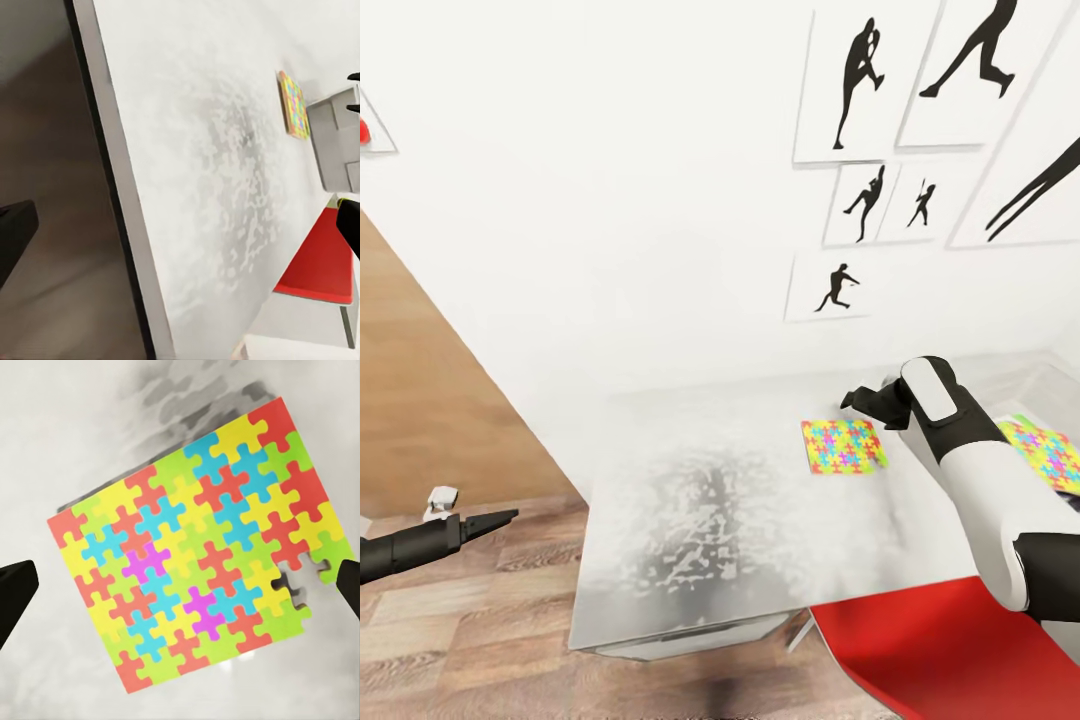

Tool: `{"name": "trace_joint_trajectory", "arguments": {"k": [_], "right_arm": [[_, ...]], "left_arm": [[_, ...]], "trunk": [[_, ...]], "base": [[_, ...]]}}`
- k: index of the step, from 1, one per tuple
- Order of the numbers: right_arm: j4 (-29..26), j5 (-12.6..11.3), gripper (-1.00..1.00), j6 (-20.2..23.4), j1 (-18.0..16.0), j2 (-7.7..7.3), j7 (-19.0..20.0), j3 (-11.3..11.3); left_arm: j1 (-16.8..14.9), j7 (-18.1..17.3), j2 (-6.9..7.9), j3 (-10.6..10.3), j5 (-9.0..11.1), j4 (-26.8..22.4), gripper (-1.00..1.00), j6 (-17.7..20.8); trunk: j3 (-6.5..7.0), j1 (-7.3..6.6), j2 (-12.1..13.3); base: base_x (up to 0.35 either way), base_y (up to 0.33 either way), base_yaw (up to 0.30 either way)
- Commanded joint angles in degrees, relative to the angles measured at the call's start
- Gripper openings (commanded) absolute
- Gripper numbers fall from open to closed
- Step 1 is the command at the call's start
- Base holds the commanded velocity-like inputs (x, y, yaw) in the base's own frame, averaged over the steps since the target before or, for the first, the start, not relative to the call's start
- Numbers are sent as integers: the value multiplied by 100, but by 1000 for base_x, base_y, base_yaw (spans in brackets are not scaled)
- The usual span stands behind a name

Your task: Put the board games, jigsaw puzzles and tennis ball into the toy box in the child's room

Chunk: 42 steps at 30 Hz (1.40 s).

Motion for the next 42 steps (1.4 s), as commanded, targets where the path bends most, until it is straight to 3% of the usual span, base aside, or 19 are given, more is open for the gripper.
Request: {"name": "trace_joint_trajectory", "arguments": {"k": [1, 29, 38, 42], "right_arm": [[-4, -60, 100, 6, -5, -7, -54, 31], [-143, -60, 100, 17, -90, -11, -67, 26], [-228, -56, 100, 39, -184, -27, -97, 22], [-238, -62, 100, 47, -292, -102, -156, 22]], "left_arm": [[-7, -47, -4, 22, -60, -5, 100, 60], [-7, -47, -4, 22, -60, -5, 100, 60], [-7, -47, -4, 22, -60, -5, 100, 60], [-7, -47, -4, 22, -60, -5, 100, 60]], "trunk": [[-20, 3, -11], [-280, 3, -11], [-302, 3, -11], [-303, 3, -11]], "base": [[5, 0, 0], [49, 9, 0], [0, 0, 0], [0, 0, 0]]}}
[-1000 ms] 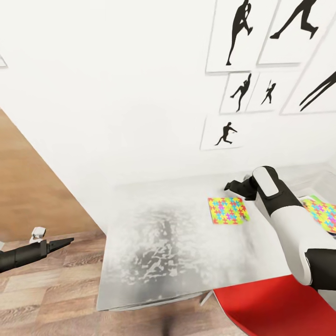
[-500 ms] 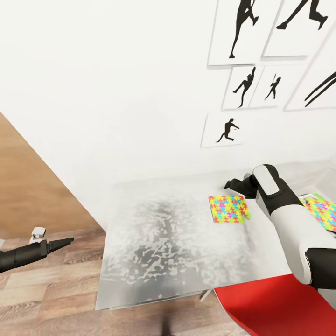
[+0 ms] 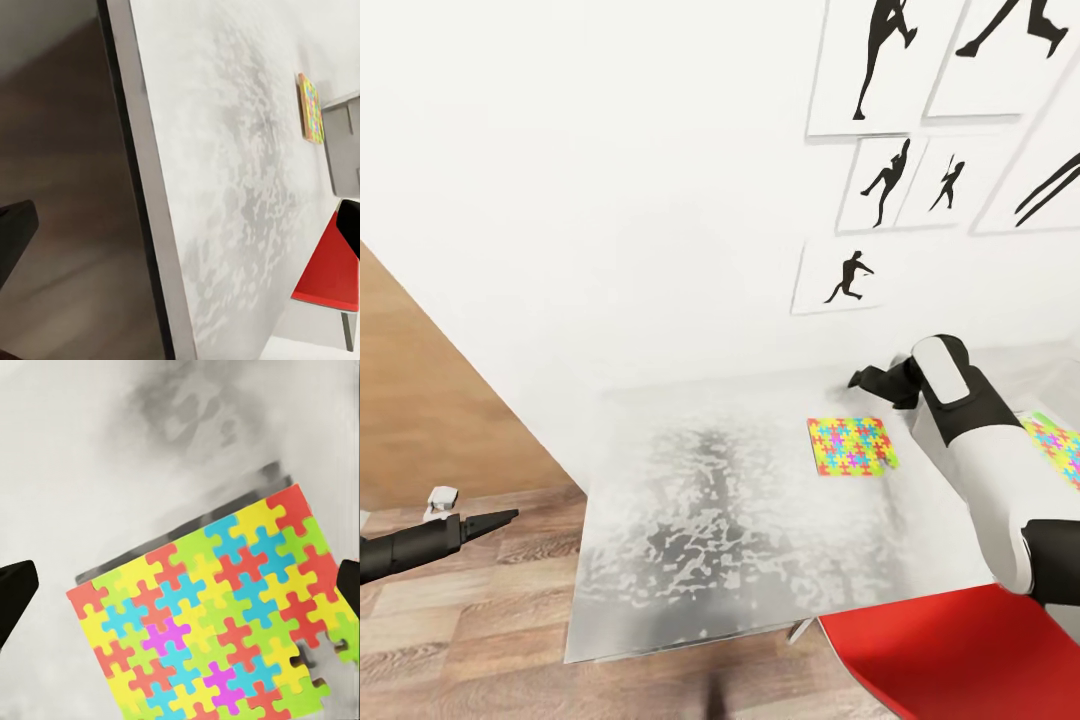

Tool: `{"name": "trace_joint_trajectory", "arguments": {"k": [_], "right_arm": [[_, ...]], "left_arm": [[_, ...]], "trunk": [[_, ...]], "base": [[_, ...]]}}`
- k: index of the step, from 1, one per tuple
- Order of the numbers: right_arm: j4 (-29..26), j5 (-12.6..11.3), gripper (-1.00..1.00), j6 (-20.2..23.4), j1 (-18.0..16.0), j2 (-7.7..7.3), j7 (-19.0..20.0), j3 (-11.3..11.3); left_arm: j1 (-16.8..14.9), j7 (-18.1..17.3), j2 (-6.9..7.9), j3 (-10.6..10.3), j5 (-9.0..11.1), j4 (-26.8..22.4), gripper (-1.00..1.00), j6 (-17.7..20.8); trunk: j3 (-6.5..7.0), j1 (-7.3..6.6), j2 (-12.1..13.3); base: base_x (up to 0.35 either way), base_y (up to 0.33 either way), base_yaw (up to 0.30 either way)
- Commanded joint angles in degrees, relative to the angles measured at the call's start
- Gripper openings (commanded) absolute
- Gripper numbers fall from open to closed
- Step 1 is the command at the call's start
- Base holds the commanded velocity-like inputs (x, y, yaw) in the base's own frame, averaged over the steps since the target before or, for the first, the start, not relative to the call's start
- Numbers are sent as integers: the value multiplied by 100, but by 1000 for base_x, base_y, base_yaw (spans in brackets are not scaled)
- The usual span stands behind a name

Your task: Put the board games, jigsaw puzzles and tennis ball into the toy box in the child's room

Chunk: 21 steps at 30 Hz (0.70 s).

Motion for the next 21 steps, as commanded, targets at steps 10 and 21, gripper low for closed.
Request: {"name": "trace_joint_trajectory", "arguments": {"k": [10, 21], "right_arm": [[6, -70, 100, 21, -165, -67, -94, 34], [19, -71, 100, 18, -167, -87, -95, 29]], "left_arm": [[-7, -47, -4, 22, -60, -5, 100, 60], [-7, -47, -4, 22, -60, -5, 100, 60]], "trunk": [[-10, 3, -10], [-10, 3, -10]], "base": [[0, 0, 0], [0, 0, 0]]}}
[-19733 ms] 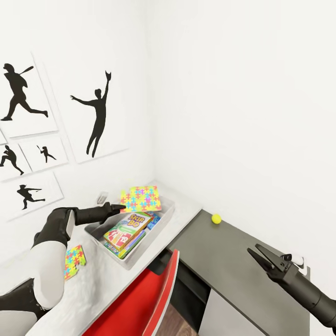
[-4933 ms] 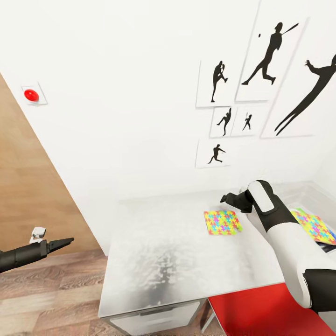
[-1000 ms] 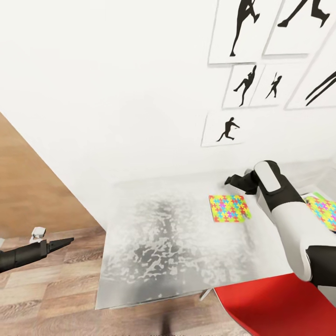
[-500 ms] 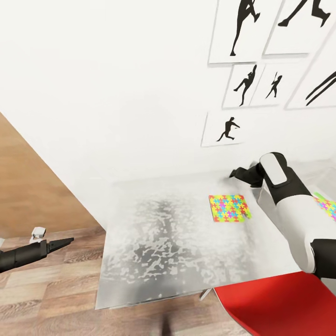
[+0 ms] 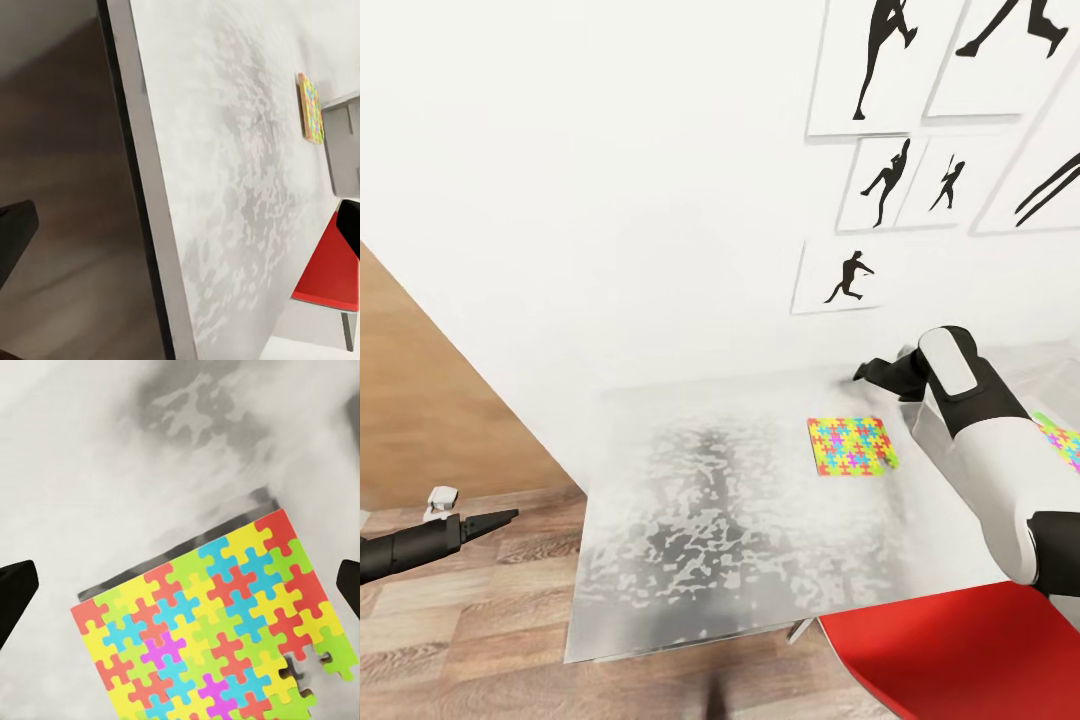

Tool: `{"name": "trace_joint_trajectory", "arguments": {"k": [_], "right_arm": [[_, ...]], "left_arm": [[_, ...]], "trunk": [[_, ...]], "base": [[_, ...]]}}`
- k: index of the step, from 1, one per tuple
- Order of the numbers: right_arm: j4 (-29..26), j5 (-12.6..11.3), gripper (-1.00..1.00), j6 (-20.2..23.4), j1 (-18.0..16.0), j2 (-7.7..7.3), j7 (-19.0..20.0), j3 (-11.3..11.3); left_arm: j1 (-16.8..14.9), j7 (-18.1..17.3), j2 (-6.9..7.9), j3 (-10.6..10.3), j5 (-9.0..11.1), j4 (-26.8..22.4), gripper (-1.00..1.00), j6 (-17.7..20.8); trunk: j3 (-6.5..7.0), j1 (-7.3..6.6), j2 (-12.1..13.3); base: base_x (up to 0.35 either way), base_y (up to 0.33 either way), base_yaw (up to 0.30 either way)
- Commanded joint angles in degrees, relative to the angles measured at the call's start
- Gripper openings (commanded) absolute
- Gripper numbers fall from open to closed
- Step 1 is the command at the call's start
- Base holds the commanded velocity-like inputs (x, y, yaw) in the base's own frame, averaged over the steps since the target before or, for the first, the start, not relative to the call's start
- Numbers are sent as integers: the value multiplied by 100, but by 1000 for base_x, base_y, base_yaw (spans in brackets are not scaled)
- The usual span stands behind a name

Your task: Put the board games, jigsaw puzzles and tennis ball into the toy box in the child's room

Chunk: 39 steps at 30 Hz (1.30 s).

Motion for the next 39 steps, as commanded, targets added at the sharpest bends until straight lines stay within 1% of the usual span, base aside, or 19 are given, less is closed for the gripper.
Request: {"name": "trace_joint_trajectory", "arguments": {"k": [1, 21, 31, 34, 39], "right_arm": [[-4, -60, 100, 6, -5, -8, -55, 30], [127, -60, 100, -28, 7, -11, -55, 66], [332, -56, 100, -73, 33, -53, -55, 72], [398, -58, 100, -162, 41, -63, -55, 72], [665, -52, 100, -309, 46, -65, -53, 86]], "left_arm": [[-7, -47, -4, 22, -60, -5, 100, 60], [-7, -47, -4, 22, -60, -5, 100, 60], [-7, -47, -4, 22, -60, -5, 100, 60], [-7, -47, -4, 22, -60, -5, 100, 60], [-7, -47, -4, 22, -60, -5, 100, 60]], "trunk": [[-9, 3, -10], [-9, 3, -10], [-10, 3, -10], [-14, 3, -10], [-25, 3, -10]], "base": [[0, 0, 0], [0, 0, 0], [0, 0, 0], [0, 0, 0], [0, 0, 0]]}}
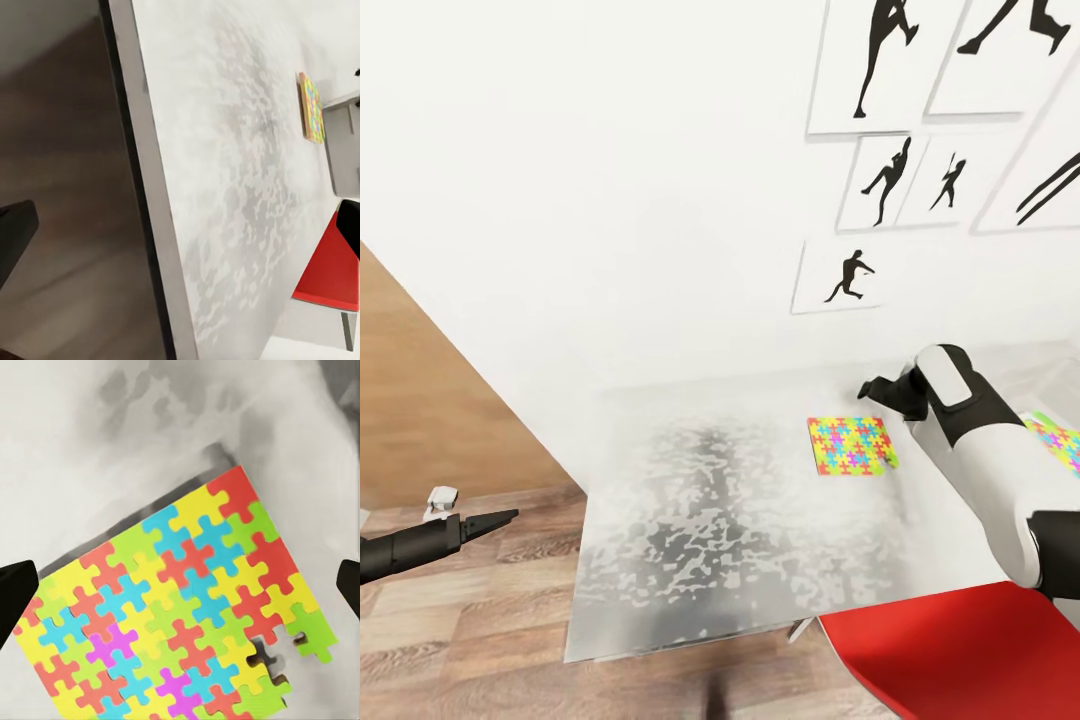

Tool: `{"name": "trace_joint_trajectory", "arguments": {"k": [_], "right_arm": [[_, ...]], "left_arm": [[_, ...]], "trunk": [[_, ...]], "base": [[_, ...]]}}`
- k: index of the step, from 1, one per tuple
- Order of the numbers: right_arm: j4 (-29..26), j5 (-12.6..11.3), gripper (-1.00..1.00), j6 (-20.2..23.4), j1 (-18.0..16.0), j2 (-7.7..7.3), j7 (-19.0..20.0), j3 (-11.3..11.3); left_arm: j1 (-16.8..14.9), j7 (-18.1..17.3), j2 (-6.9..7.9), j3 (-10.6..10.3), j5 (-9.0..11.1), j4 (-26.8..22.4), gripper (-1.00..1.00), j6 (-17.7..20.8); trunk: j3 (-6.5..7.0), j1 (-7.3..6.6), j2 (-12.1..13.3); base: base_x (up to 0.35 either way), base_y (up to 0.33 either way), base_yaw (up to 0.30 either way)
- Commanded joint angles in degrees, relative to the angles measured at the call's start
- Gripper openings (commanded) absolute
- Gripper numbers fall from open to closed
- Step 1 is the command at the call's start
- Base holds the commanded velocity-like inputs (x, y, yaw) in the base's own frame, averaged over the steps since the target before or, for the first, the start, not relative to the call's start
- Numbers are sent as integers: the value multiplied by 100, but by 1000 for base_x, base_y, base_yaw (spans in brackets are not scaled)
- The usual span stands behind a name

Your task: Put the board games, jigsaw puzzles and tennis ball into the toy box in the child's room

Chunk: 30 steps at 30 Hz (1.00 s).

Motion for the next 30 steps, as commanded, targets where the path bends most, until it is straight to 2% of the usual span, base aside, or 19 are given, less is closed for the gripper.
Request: {"name": "trace_joint_trajectory", "arguments": {"k": [1, 12, 30], "right_arm": [[28, -61, 100, -1, -5, -7, -51, 37], [158, -53, 100, -136, -7, 8, -44, 41], [156, -51, 100, -154, -29, 2, -40, 47]], "left_arm": [[-7, -47, -4, 22, -60, -5, 100, 60], [-7, -47, -4, 22, -60, -5, 100, 60], [-7, -47, -4, 22, -60, -5, 100, 60]], "trunk": [[-12, 3, -11], [-51, 3, -11], [-208, 3, -11]], "base": [[0, 0, 0], [0, 0, 0], [36, 0, 0]]}}
